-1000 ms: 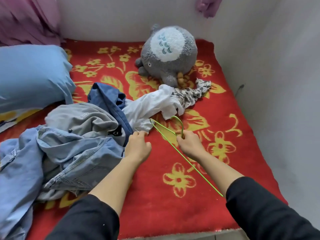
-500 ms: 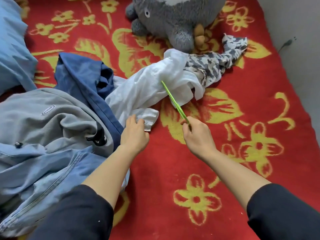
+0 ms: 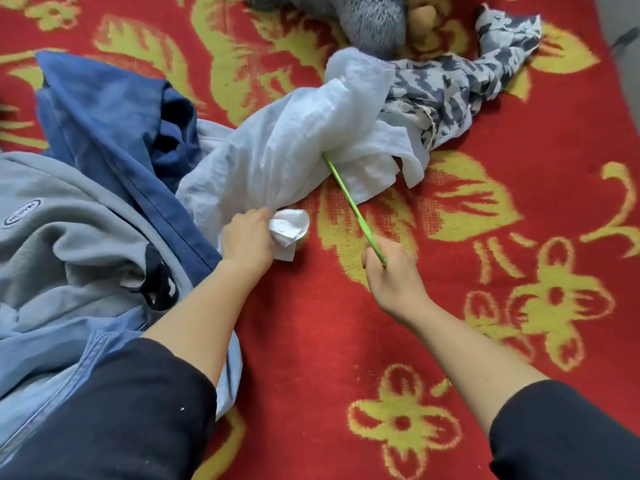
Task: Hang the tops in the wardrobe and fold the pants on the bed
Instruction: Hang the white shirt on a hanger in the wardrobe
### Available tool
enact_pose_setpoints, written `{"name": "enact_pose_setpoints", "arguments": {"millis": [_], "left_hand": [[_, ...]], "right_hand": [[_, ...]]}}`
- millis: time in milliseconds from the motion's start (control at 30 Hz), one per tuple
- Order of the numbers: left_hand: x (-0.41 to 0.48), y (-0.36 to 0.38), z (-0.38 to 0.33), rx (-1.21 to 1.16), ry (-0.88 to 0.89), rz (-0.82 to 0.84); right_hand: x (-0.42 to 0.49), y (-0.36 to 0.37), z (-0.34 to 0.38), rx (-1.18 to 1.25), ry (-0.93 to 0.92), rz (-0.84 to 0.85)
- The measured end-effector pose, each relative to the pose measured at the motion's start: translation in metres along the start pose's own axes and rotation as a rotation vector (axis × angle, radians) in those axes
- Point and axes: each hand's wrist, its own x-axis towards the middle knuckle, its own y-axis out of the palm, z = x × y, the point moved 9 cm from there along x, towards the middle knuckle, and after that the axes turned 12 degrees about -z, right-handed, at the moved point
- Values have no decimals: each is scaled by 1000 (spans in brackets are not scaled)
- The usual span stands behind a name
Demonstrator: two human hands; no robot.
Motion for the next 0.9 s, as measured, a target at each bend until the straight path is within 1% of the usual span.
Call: {"name": "enact_pose_setpoints", "arguments": {"millis": [67, 133, 167, 200, 267, 300, 333, 367, 400, 500, 567, 633, 667, 700, 767, 833, 900], "left_hand": [[-11, -3, 3, -182, -91, 16], [-33, -3, -7, -368, -147, 93], [-46, -3, -16, -517, -185, 148], [-60, -5, -27, -716, -253, 208], [-87, -16, -45, -1104, -495, 335], [-98, -24, -55, -1258, -596, 407], [-106, -32, -67, -1411, -655, 485], [-114, -44, -79, -1546, -677, 567], [-121, -57, -88, -1631, -669, 632], [-145, -100, -109, -1743, -616, 768], [-167, -131, -124, -1792, -579, 866], [-185, -162, -135, -1799, -505, 918], [-191, -178, -139, -1787, -447, 924], [-196, -195, -141, -1774, -390, 912], [-194, -230, -134, -1783, -326, 813], [-182, -264, -113, -1830, -347, 668], [-171, -300, -90, -1878, -362, 537]], "right_hand": [[-4, 6, 2, -9, 19, 28], [-11, 10, 5, -27, 25, 60], [-15, 9, 7, -24, 29, 68], [-19, 5, 8, -6, 34, 62], [-28, -10, 4, 62, 57, 33], [-33, -19, 1, 103, 93, 20], [-38, -28, -5, 153, 154, 10], [-45, -38, -11, 212, 236, 0], [-52, -47, -17, 267, 319, -14], [-75, -72, -20, 439, 546, -35], [-91, -77, -6, 622, 670, 70], [-103, -80, 22, 762, 690, 186], [-108, -83, 37, 763, 642, 226], [-112, -89, 52, 721, 588, 236], [-118, -110, 79, 668, 489, 173], [-123, -137, 99, 750, 490, 116], [-125, -171, 114, 768, 472, 83]]}}
